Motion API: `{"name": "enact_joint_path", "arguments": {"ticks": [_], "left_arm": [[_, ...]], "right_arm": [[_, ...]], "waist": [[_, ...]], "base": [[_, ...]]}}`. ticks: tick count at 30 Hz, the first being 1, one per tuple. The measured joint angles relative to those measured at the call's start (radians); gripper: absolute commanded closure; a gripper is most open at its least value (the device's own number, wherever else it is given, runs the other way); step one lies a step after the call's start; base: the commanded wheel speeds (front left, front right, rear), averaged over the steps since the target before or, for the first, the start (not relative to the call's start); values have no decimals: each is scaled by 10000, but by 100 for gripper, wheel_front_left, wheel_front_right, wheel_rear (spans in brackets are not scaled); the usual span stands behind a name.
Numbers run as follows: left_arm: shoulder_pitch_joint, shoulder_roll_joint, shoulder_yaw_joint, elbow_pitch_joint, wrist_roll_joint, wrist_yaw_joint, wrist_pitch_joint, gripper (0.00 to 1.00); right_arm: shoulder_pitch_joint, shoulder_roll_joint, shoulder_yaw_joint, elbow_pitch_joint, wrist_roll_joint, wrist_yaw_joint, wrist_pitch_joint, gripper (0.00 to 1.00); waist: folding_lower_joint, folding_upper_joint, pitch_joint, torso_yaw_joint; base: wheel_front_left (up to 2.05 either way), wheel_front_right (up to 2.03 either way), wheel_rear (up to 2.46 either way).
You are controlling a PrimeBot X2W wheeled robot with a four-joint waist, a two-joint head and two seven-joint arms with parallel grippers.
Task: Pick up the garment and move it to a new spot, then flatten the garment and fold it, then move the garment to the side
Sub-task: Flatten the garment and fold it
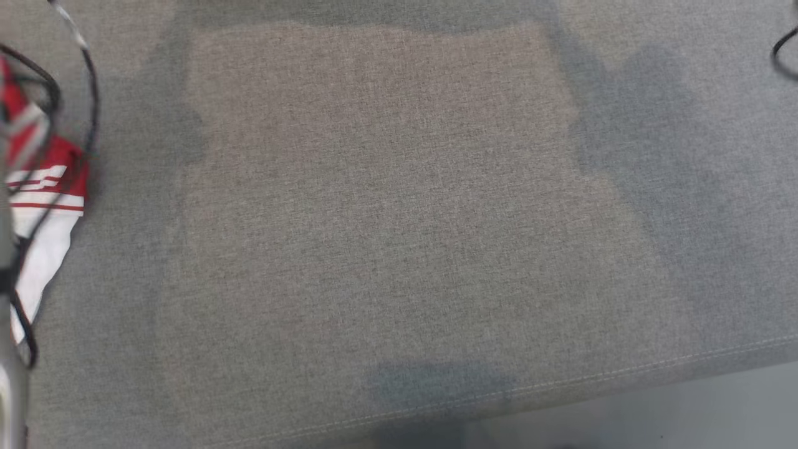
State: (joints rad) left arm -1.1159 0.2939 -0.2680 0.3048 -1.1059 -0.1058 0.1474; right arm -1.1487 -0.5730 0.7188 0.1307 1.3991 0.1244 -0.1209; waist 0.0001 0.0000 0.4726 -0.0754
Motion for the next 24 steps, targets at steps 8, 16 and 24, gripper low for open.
{"name": "enact_joint_path", "arguments": {"ticks": [8, 16, 24], "left_arm": [[3409, -940, -637, 662, -1147, -90, -169, 100], [5607, -343, -920, 1081, -412, -180, -1264, 100], [6788, -257, -1766, 725, -42, -180, -1871, 100]], "right_arm": [[3219, 8, 1463, 640, 393, 0, 92, 100], [4942, 301, 1866, 754, 803, 0, -734, 100], [5904, -81, 2462, 834, 744, 0, -780, 100]], "waist": [[-1, 0, -358, 185], [-1, 0, -889, 113], [-1, 0, -1694, -29]], "base": [[0, 0, 0], [0, 0, 0], [0, 0, 0]]}}
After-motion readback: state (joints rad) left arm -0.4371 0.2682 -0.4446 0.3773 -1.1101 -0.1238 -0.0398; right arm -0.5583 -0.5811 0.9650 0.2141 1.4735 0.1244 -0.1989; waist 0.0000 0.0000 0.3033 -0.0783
